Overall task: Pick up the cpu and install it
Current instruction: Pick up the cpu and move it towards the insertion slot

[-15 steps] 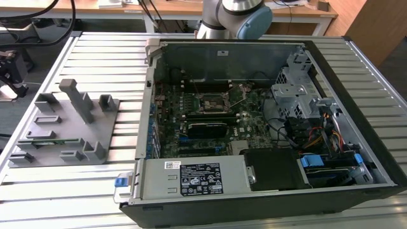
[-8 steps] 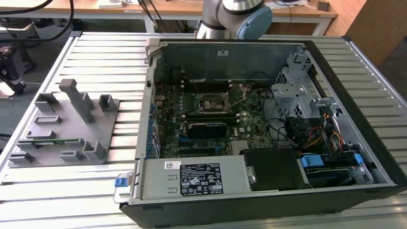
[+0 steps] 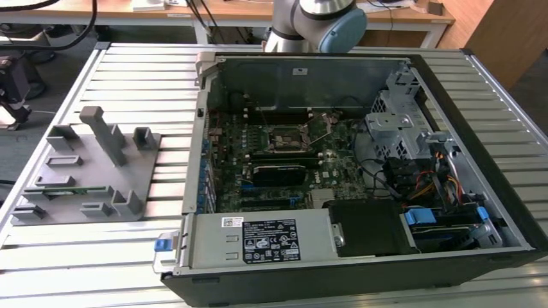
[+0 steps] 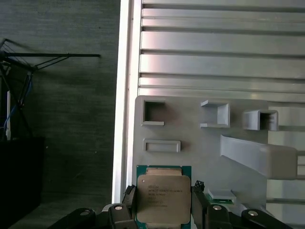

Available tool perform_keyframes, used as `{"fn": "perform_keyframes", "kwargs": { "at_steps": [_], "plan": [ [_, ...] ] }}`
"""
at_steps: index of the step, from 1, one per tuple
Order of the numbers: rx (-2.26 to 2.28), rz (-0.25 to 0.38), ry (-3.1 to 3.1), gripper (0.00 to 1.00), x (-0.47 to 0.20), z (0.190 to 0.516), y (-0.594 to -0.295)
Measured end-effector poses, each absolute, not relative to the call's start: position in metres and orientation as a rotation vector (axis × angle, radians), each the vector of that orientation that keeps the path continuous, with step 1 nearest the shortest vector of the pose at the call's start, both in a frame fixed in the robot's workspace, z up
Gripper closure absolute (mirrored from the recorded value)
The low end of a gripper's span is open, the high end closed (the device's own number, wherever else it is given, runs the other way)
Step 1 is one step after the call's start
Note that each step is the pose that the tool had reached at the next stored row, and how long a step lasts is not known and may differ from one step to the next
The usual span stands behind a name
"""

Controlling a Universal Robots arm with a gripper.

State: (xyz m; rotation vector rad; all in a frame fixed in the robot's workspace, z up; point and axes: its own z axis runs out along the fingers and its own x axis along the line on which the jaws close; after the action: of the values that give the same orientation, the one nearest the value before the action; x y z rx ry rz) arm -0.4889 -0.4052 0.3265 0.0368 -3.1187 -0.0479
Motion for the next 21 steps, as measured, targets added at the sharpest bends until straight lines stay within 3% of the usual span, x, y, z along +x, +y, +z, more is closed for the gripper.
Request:
{"fn": "perform_keyframes", "kwargs": {
  "at_steps": [21],
  "plan": [
    [0.037,-0.048,-3.119,0.46,-0.489,0.355,-0.405]
  ]
}}
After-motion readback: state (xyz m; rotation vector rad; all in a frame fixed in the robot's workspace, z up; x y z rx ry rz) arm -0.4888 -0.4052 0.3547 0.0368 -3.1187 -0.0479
